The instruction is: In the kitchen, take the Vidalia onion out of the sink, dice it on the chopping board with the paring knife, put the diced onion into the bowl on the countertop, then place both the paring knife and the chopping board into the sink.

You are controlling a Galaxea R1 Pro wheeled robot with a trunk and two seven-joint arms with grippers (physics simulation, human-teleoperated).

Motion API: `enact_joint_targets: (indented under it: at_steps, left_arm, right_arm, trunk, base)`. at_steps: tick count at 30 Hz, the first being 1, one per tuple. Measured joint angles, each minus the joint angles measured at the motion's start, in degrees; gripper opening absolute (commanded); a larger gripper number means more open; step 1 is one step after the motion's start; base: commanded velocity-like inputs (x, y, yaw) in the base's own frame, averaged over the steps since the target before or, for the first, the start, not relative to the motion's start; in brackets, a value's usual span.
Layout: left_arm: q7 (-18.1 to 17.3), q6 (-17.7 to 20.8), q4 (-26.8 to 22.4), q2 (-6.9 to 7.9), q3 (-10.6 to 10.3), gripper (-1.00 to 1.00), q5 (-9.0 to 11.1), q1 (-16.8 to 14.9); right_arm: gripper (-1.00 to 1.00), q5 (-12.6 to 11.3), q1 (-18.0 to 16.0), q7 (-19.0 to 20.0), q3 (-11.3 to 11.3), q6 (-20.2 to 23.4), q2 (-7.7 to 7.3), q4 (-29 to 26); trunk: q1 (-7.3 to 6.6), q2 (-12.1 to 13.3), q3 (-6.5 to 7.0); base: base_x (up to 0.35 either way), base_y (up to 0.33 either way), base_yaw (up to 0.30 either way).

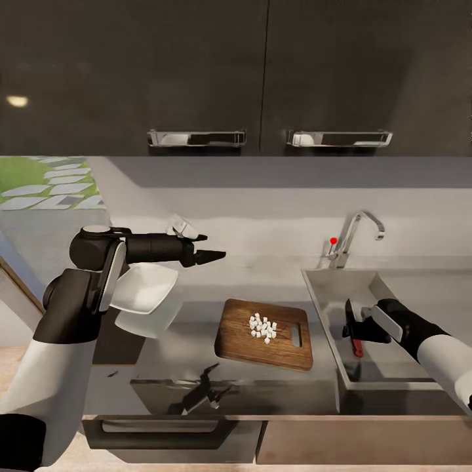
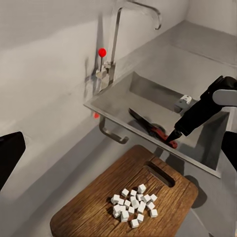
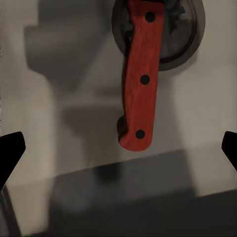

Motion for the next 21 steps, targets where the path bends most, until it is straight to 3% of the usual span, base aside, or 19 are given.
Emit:
enact_joint_targets:
  at_steps: [6,15,21]
  left_arm:
    - [0.0,0.0,0.0,0.0,0.0,1.0,0.0,0.0]
    - [0.0,0.0,0.0,0.0,0.0,1.0,0.0,0.0]
    - [0.0,0.0,0.0,0.0,0.0,1.0,0.0,0.0]
  right_arm:
    - [1.0,-0.1,0.0,0.0,-1.3,0.0,-0.39,-0.7]
    - [1.0,0.0,0.0,0.0,-4.6,0.1,-2.72,-5.1]
    - [1.0,-0.1,0.0,0.0,-10.7,0.4,-4.45,-9.2]
  trunk:
    - [-1.32,2.4,1.08]
    - [-1.33,2.4,1.09]
    - [-1.33,2.4,1.09]
  base:
    - [0.0,0.0,0.0]
    - [0.0,0.0,0.0]
    - [0.0,0.0,0.0]
